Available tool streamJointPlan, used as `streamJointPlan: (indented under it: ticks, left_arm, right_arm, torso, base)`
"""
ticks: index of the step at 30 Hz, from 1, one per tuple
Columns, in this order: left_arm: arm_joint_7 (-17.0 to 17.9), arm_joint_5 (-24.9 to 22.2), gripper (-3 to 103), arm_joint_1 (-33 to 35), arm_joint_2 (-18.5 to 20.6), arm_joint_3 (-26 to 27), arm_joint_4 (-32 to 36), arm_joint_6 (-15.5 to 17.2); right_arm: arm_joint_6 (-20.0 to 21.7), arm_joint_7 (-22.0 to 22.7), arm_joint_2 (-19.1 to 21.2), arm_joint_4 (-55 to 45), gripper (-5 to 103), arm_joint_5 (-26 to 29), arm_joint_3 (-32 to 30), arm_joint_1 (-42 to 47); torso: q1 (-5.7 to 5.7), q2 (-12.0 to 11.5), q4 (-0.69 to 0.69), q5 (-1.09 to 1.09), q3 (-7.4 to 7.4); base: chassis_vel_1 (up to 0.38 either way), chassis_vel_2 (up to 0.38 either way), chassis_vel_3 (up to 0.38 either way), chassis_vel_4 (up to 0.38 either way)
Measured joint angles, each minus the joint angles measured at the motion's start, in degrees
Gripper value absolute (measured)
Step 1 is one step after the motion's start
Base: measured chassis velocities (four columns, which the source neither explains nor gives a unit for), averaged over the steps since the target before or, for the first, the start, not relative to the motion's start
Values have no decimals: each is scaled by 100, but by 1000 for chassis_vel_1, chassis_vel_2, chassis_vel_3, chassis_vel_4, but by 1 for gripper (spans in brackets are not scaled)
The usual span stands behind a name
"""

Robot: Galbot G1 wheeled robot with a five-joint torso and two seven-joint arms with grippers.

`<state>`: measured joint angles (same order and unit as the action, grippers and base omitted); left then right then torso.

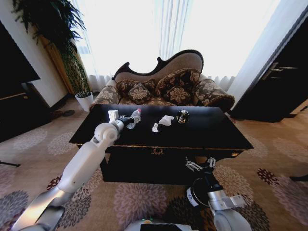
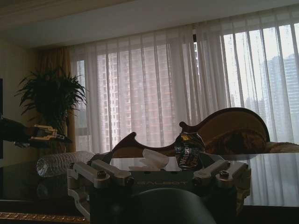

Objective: Move to the front of the table and place the trash on the table into the trash bin.

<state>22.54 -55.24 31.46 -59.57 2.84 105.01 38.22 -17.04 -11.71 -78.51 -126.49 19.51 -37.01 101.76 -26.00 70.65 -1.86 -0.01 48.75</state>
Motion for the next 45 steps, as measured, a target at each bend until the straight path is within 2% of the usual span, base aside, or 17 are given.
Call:
streamJointPlan:
  ticks: [11, 20, 23, 26, 27, 28, 29, 30, 31, 34, 35, 36, 37, 40, 45]
  left_arm:
    - [81, 512, 100, -48, -85, -155, -435, 39]
    - [9, 717, 100, 341, -72, 30, -338, 25]
    - [-31, 747, 103, 390, -48, 64, -338, -18]
    - [-136, 778, 89, 458, -17, 120, -319, -110]
    - [-136, 778, 89, 458, -17, 120, -319, -110]
    - [-171, 779, 85, 475, -11, 132, -303, -137]
    - [-197, 780, 85, 488, -8, 140, -295, -161]
    - [-210, 781, 78, 494, -8, 142, -293, -173]
    - [-210, 781, 78, 494, -8, 142, -293, -173]
    - [-264, 797, 62, 542, -1, 172, -271, -230]
    - [-278, 798, 62, 562, 14, 185, -253, -238]
    - [-285, 798, 57, 572, 27, 191, -241, -241]
    - [-285, 798, 57, 572, 27, 191, -241, -241]
    - [-320, 798, 47, 580, 60, 194, -232, -245]
    - [-374, 790, 39, 618, 80, 237, -202, -275]
  right_arm:
    - [-40, -6, -8, 94, 100, -134, 127, -44]
    - [-156, -34, -35, 162, 100, -188, 146, -30]
    - [-155, -34, -37, 154, 100, -198, 161, -34]
    - [-153, -34, -33, 142, 100, -222, 188, -46]
    - [-153, -34, -33, 142, 100, -222, 188, -46]
    - [-153, -34, -33, 141, 100, -236, 198, -47]
    - [-153, -34, -33, 139, 100, -247, 207, -45]
    - [-153, -34, -34, 137, 100, -252, 210, -42]
    - [-153, -34, -34, 137, 100, -252, 210, -42]
    - [-160, -37, -41, 109, 100, -261, 211, -19]
    - [-164, -37, -41, 100, 100, -261, 202, -10]
    - [-167, -37, -42, 95, 100, -261, 195, -4]
    - [-167, -37, -42, 95, 100, -261, 195, -4]
    - [-169, -37, -42, 92, 100, -258, 176, -1]
    - [-169, -36, -42, 96, 100, -246, 178, -14]
  torso:
    - [0, -1, 0, -1, 0]
    - [0, 0, 0, -1, 0]
    - [0, 0, 0, -1, 0]
    - [0, 0, 0, -1, 0]
    - [0, 0, 0, -1, 0]
    - [0, 0, 0, -1, 0]
    - [0, 0, 0, -1, 0]
    - [0, 0, 0, -1, 0]
    - [0, 0, 0, -1, 0]
    - [0, 0, 0, -1, 0]
    - [0, 0, 0, -1, 0]
    - [0, 0, 0, -1, 0]
    - [0, 0, 0, -1, 0]
    - [0, 0, 0, -1, 0]
    - [0, 0, -1, -1, 0]
  base:
    - [0, 0, 0, 0]
    - [0, 0, 0, 0]
    - [0, 0, 0, 0]
    - [0, 0, 0, 0]
    - [0, 0, 0, 0]
    - [0, 0, 0, 0]
    - [0, 0, 0, 0]
    - [0, 0, 0, 0]
    - [0, 0, 0, 0]
    - [0, 0, 0, 0]
    - [0, 0, 0, 0]
    - [0, 0, 0, 0]
    - [0, 0, 0, 0]
    - [0, 0, 0, 0]
    - [0, 0, 0, 0]
